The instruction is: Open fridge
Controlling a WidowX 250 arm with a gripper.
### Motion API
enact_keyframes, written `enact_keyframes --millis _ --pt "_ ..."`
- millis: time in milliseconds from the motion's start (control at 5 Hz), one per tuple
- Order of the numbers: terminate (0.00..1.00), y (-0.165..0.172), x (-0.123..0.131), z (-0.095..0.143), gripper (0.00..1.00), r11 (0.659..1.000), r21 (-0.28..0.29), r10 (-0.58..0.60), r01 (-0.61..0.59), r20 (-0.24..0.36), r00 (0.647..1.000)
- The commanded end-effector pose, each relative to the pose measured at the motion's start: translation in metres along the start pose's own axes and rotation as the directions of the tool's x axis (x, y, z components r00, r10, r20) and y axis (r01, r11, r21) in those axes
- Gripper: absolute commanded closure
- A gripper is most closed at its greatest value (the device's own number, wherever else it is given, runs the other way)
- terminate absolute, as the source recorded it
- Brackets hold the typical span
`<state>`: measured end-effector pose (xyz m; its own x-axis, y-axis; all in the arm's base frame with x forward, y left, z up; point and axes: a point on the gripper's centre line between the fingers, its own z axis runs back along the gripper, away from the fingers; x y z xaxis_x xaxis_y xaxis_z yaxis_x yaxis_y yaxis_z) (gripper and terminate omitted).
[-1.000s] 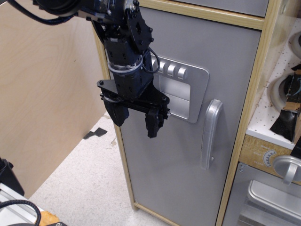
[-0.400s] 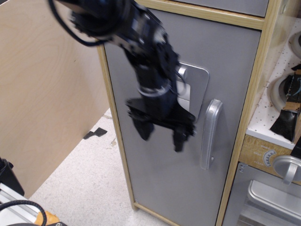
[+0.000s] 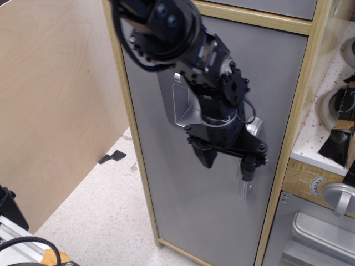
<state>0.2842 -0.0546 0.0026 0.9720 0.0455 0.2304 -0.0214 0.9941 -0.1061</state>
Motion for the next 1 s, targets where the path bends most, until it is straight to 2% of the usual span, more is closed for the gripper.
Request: enact_keyframes --millis 0,400,600,800 --pt "0.00 -0.017 0.036 0.007 0.00 0.998 -0.010 -0.054 0.055 0.096 0.994" --pt "0.00 -0.010 0.052 0.009 0.00 1.000 0.015 -0.014 0.011 0.209 0.978" --pt "0.00 -0.007 0.055 0.008 0.00 1.000 0.020 0.014 -0.021 0.295 0.955" --pt "0.00 -0.002 0.059 0.004 0.00 1.000 0.014 0.014 -0.020 0.344 0.939"
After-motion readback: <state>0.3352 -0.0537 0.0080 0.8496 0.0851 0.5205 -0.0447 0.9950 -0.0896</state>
